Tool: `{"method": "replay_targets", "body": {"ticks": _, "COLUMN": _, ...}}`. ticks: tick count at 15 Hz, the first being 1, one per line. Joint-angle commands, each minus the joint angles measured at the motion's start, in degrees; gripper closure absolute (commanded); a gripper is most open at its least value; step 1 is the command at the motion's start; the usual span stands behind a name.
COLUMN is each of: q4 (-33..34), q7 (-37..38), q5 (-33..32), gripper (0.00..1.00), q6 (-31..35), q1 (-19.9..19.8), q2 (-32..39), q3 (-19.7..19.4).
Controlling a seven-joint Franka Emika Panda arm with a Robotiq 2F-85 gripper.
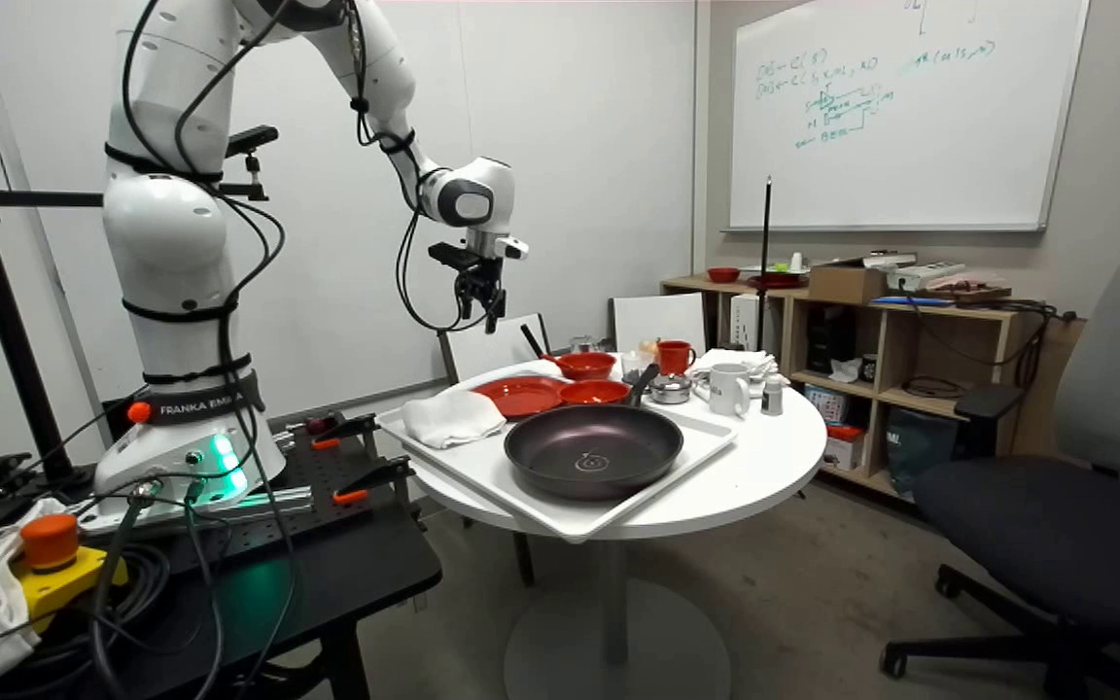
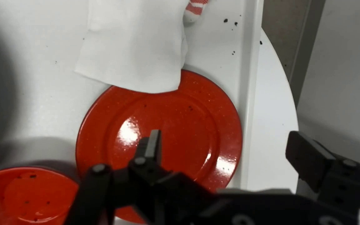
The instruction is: Use the cloth to wipe the plate
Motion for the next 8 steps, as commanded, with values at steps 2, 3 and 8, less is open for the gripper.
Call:
{"method": "replay_targets", "body": {"ticks": 2, "q4": -2.7, "q7": -4.7, "q5": 9.0, "gripper": 0.0, "q6": -0.6, "q1": -2.4, "q2": -5.4, "q3": 0.8}}
{"method": "replay_targets", "body": {"ticks": 3, "q4": -3.2, "q7": -4.5, "q5": 10.0, "gripper": 0.0, "q6": -0.9, "q1": -2.4, "q2": -6.3, "q3": 0.5}}
{"method": "replay_targets", "body": {"ticks": 8, "q4": -1.9, "q7": -3.3, "q5": 8.4, "gripper": 0.0, "q6": -0.5, "q1": -1.5, "q2": -4.8, "q3": -0.4}}
